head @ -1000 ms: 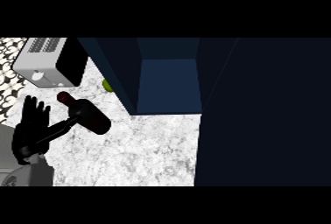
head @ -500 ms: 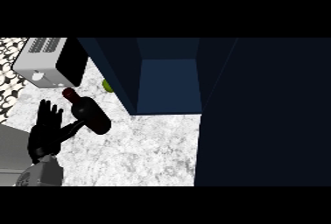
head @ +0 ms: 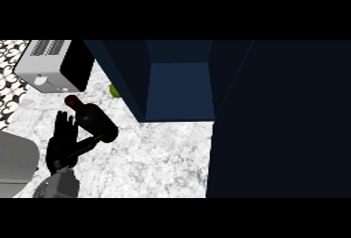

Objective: Pick up the wine, place it into the cabinet and close the cabinet

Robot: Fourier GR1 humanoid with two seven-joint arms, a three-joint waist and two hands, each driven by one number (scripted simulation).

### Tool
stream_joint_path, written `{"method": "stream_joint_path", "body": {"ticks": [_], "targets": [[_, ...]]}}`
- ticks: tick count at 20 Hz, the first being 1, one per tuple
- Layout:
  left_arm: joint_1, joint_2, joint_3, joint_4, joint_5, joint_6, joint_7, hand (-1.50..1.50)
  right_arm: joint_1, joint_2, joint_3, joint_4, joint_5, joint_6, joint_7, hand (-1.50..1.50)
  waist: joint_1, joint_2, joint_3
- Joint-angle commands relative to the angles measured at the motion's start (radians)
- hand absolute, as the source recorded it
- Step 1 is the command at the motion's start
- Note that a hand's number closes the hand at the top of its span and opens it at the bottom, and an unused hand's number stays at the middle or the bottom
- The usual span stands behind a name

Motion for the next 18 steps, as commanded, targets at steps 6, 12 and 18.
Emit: {"method": "stream_joint_path", "body": {"ticks": [6, 12, 18], "targets": [[-0.062, -0.016, 0.068, 0.16, 0.102, -0.039, -0.133, -1.5, 0.042, -0.031, -0.047, -0.24, -0.1, 0.003, 0.091, -1.5, -0.001, 0.002, 0.0], [-0.091, -0.02, 0.119, 0.216, 0.194, -0.099, -0.188, -1.5, 0.034, -0.026, -0.049, -0.253, -0.086, -0.006, 0.11, -1.5, -0.005, 0.0, -0.001], [-0.147, -0.003, 0.123, 0.305, 0.218, -0.142, -0.219, -1.5, 0.103, -0.022, -0.023, -0.272, -0.076, 0.006, 0.094, -1.5, -0.01, -0.001, 0.0]]}}
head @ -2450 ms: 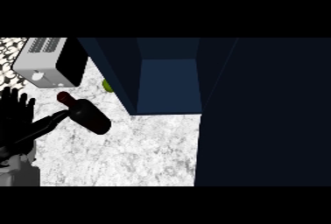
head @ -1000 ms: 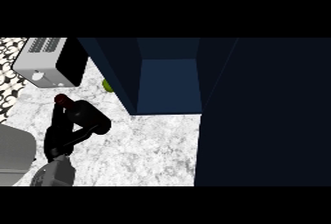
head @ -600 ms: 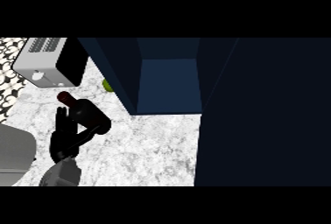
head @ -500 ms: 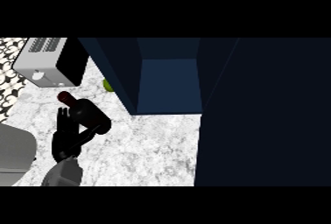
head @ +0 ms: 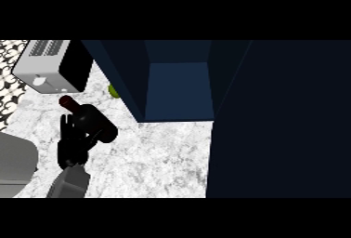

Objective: Pick up the wine, place it into the cabinet and close the cabinet

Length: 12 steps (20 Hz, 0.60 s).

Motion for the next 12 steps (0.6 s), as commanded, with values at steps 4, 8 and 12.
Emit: {"method": "stream_joint_path", "body": {"ticks": [4, 8, 12], "targets": [[-0.081, 0.034, -0.001, 0.073, 0.032, -0.019, -0.013, -1.5, 0.062, -0.026, -0.043, -0.215, -0.12, 0.017, 0.075, -1.5, 0.002, 0.001, 0.001], [-0.092, -0.027, -0.025, 0.05, 0.015, 0.031, -0.09, 1.5, 0.069, -0.006, -0.001, -0.221, -0.066, 0.001, 0.068, -1.5, 0.005, -0.001, 0.001], [-0.147, -0.003, -0.045, 0.104, -0.012, 0.072, -0.079, 1.5, 0.042, 0.003, 0.003, -0.223, -0.072, -0.007, 0.084, -1.5, 0.0, -0.001, 0.001]]}}
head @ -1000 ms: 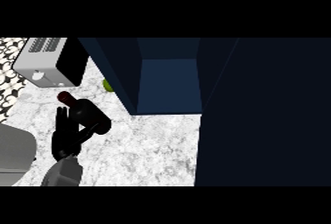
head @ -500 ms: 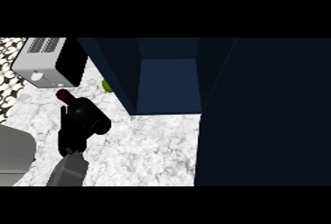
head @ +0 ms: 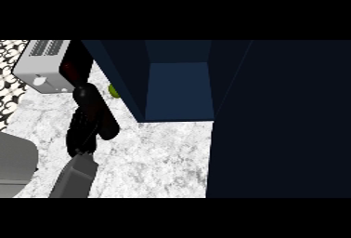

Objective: Pick up the wine, place it into the cabinet and close the cabinet

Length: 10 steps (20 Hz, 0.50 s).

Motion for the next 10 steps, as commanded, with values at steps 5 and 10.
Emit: {"method": "stream_joint_path", "body": {"ticks": [5, 10], "targets": [[-0.026, -0.019, -0.036, 0.005, -0.035, 0.086, -0.065, 1.5, 0.096, -0.017, 0.011, -0.267, -0.061, -0.011, 0.092, -1.5, 0.002, -0.004, 0.001], [0.087, 0.0, -0.146, -0.034, -0.133, -0.067, -0.171, 1.5, 0.046, -0.01, -0.001, -0.191, -0.052, -0.015, 0.069, -1.5, 0.014, -0.005, 0.001]]}}
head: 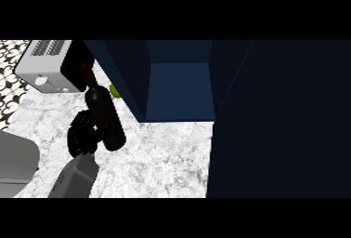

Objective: Pick up the wine, place it into the cabinet and close the cabinet

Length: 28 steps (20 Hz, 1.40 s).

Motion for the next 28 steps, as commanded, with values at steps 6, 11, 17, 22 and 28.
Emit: {"method": "stream_joint_path", "body": {"ticks": [6, 11, 17, 22, 28], "targets": [[0.289, -0.014, -0.207, -0.234, -0.13, -0.247, -0.121, 1.5, 0.078, -0.027, -0.038, -0.226, -0.076, -0.001, 0.066, -1.5, 0.017, -0.012, 0.003], [0.407, -0.046, -0.331, -0.446, -0.094, -0.254, -0.084, 1.5, 0.069, -0.013, -0.002, -0.227, -0.044, -0.01, 0.075, -1.5, 0.015, -0.009, 0.001], [0.448, -0.047, -0.498, -0.743, -0.057, -0.069, 0.122, 1.5, 0.078, -0.026, -0.05, -0.211, -0.083, 0.016, 0.054, -1.5, 0.011, -0.008, 0.002], [0.479, -0.047, -0.651, -0.952, -0.066, 0.123, 0.222, 1.5, 0.067, -0.001, -0.012, -0.162, -0.055, 0.014, 0.031, -1.5, 0.012, -0.004, 0.001], [0.361, -0.047, -0.726, -1.033, -0.084, 0.299, 0.365, 1.5, 0.099, -0.019, -0.038, -0.234, -0.092, 0.026, 0.058, -1.5, -0.001, -0.001, 0.001]]}}
